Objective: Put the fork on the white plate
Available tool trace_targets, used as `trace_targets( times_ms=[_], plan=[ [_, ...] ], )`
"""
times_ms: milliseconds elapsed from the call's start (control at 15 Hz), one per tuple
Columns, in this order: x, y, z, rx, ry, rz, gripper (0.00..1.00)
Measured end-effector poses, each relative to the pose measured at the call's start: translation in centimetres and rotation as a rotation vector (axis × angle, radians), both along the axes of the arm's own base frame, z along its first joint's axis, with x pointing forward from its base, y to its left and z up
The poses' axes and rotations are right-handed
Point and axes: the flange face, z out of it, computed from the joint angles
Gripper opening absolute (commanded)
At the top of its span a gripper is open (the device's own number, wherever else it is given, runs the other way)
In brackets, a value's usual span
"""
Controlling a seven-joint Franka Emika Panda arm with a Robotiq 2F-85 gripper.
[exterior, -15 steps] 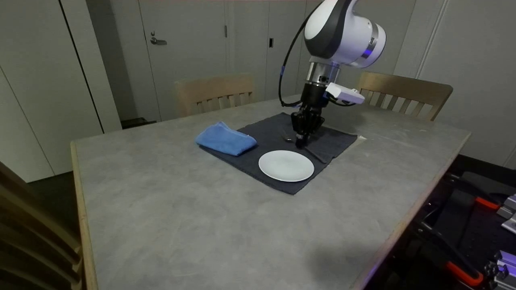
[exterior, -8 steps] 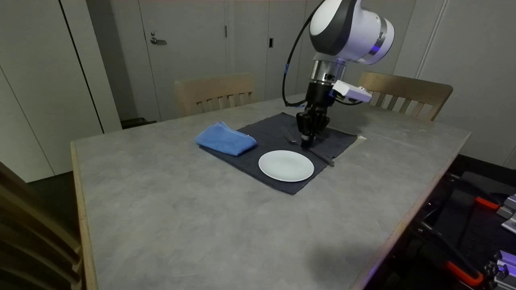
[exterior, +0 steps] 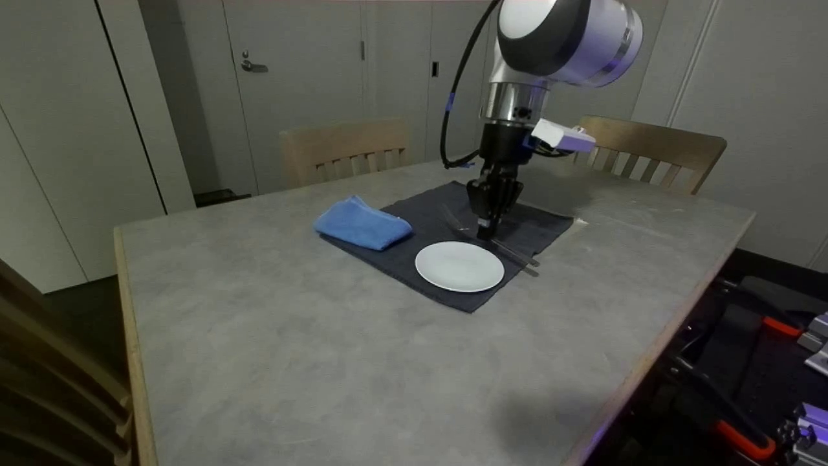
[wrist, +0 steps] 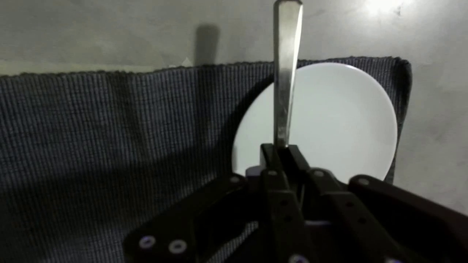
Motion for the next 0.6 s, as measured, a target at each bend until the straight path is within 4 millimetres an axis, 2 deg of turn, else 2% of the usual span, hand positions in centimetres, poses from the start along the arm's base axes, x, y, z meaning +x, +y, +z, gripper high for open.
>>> trace_targets(
  times_ms=[267,600],
  plan=[
    [-0.3,2.4,0.0,-0.028,-0.003,0.055,0.03],
    [-0.7,3.6,-0.3,-0.072,0.001,0.081,0.03]
  ],
)
